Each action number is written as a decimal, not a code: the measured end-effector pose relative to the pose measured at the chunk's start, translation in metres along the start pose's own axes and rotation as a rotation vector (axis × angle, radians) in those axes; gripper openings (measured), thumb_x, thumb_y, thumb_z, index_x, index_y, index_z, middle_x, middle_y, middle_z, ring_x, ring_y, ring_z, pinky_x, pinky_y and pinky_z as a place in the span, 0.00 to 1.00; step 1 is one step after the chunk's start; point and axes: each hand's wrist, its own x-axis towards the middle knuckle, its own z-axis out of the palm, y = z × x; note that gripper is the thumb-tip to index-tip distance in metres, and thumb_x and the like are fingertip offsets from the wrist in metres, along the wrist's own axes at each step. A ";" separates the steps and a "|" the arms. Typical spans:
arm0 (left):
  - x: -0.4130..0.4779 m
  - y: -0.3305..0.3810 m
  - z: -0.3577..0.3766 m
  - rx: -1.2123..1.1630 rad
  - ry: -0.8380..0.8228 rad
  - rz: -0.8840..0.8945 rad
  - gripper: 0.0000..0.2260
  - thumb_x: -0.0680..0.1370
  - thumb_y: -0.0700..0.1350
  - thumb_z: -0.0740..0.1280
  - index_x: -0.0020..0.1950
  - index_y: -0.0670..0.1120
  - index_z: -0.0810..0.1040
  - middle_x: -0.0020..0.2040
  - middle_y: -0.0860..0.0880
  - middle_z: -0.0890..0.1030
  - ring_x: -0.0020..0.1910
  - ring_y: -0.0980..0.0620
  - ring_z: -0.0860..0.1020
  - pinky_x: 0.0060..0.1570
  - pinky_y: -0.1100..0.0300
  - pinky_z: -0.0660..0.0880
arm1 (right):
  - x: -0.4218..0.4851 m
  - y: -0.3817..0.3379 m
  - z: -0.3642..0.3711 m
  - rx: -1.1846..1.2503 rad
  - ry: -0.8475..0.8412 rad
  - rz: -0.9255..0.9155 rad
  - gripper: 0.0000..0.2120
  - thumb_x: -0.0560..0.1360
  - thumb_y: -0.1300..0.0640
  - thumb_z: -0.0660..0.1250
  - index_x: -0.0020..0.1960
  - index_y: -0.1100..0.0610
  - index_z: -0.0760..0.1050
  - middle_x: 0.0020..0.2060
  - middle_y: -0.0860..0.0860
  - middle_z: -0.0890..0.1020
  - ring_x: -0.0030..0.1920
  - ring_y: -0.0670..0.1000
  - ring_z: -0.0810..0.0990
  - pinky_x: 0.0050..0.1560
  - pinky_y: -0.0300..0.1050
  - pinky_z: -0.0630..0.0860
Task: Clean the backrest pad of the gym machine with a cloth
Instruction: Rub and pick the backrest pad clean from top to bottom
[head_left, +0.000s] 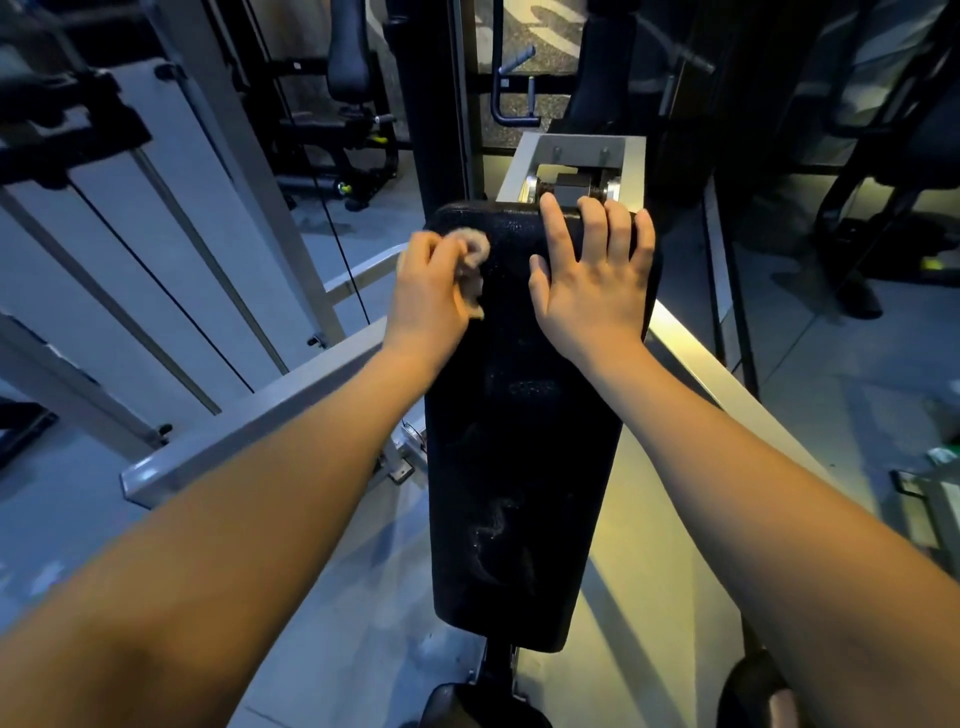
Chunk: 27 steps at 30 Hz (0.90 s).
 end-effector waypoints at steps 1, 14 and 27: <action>-0.016 -0.002 0.004 -0.001 -0.042 0.037 0.10 0.74 0.40 0.59 0.52 0.46 0.75 0.49 0.47 0.71 0.47 0.43 0.73 0.46 0.51 0.75 | 0.000 -0.001 0.000 0.001 0.000 0.002 0.29 0.83 0.42 0.51 0.81 0.49 0.58 0.73 0.58 0.68 0.74 0.62 0.65 0.78 0.63 0.52; 0.037 0.030 0.001 -0.073 0.012 0.010 0.10 0.76 0.35 0.64 0.55 0.40 0.78 0.54 0.42 0.74 0.51 0.44 0.74 0.51 0.54 0.76 | -0.001 0.005 -0.006 0.071 -0.010 -0.020 0.31 0.82 0.44 0.54 0.83 0.53 0.56 0.74 0.56 0.67 0.76 0.59 0.63 0.80 0.60 0.51; 0.040 0.044 -0.017 -0.216 0.032 -0.031 0.11 0.78 0.36 0.65 0.59 0.43 0.79 0.56 0.47 0.73 0.52 0.55 0.73 0.54 0.71 0.70 | -0.002 0.016 -0.021 0.130 -0.103 -0.079 0.39 0.76 0.42 0.59 0.82 0.57 0.54 0.77 0.54 0.65 0.77 0.58 0.61 0.80 0.58 0.52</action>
